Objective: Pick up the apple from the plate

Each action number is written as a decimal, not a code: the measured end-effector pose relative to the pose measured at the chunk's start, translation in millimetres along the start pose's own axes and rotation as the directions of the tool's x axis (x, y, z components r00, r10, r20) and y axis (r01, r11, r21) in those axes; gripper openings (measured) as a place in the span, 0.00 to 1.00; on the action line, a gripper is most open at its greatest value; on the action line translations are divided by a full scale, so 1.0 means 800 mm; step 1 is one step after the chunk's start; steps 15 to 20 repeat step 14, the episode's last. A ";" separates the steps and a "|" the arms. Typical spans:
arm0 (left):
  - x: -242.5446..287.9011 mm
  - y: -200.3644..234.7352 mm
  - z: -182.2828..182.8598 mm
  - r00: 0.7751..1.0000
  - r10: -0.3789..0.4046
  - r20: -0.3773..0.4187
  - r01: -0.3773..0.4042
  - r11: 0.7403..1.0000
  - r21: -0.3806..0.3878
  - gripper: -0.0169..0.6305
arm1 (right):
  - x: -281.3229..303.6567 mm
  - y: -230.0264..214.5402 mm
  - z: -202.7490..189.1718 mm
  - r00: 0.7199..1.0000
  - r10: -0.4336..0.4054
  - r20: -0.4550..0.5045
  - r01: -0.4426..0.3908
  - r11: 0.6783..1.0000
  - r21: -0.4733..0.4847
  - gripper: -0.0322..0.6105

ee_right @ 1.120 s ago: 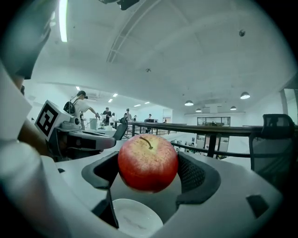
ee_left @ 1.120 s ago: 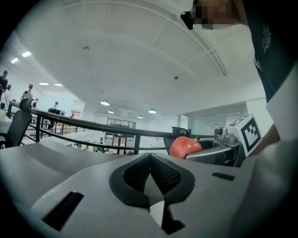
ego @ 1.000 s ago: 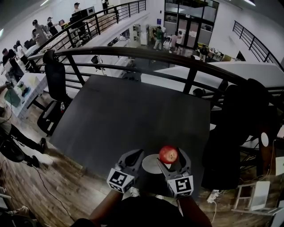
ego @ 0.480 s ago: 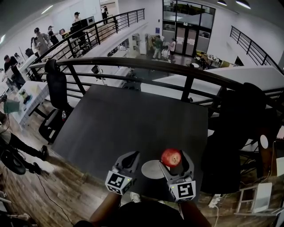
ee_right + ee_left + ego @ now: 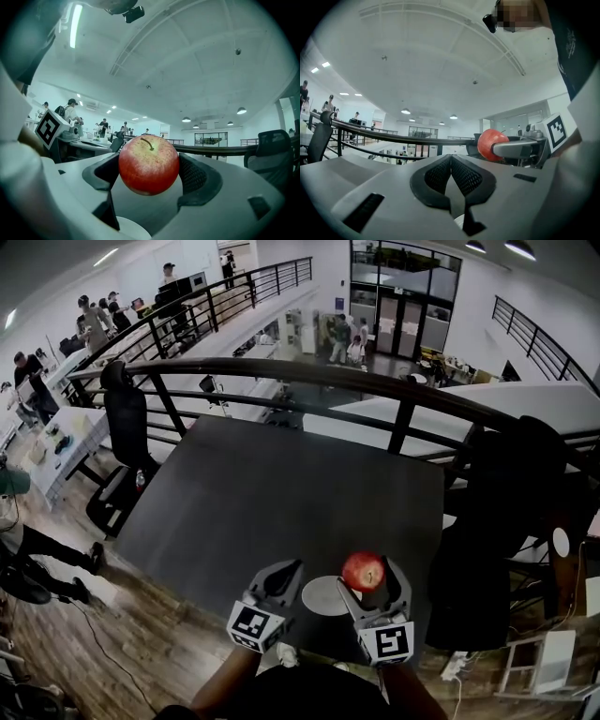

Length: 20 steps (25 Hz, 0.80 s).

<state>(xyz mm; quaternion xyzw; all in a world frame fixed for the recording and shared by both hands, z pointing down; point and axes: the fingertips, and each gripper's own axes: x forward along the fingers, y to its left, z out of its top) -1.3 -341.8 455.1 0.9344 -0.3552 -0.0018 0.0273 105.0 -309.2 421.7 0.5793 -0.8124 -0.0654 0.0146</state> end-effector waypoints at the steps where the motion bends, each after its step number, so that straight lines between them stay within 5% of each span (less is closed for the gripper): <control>1: 0.001 -0.002 0.002 1.000 -0.001 0.003 0.001 1.000 0.002 0.06 | 0.000 0.001 0.000 1.000 0.001 0.001 -0.001 1.000 0.003 0.65; 20: 0.001 -0.010 0.002 1.000 0.004 -0.003 -0.004 1.000 0.024 0.06 | 0.000 0.000 0.001 1.000 0.011 0.001 -0.011 1.000 0.001 0.65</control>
